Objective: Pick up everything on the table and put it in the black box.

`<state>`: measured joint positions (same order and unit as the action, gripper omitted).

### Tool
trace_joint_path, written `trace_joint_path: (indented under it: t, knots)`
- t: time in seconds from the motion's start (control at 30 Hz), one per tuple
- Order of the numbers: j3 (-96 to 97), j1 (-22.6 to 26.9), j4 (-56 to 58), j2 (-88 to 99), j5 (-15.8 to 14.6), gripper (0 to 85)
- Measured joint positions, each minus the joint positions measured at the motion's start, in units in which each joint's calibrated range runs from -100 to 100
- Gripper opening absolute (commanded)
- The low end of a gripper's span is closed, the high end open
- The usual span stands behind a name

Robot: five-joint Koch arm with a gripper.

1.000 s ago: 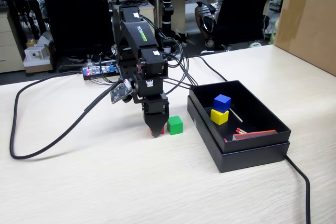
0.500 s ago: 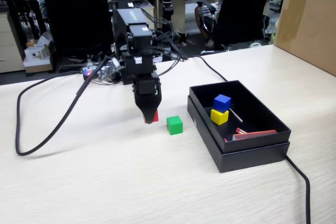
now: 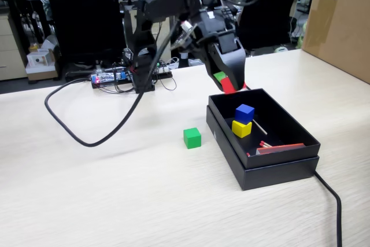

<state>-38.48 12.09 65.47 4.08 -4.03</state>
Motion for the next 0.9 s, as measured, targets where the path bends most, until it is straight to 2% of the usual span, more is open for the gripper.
trace_joint_path:
  t: [0.27,0.43,0.57,0.67,0.77,0.9]
  knots:
    - [-3.8,1.0,0.0,-17.6,-1.5,6.0]
    - [-3.9,1.0,0.0,-20.3,-1.5,6.0]
    - [-4.0,1.0,0.1,-23.0,-2.1,14.0]
    - [-3.7,1.1,0.2,-24.1,-2.1,14.1]
    - [-3.6,1.1,0.2,-24.1,-2.1,25.9]
    - [-1.4,1.1,0.4,-24.2,-2.1,35.8]
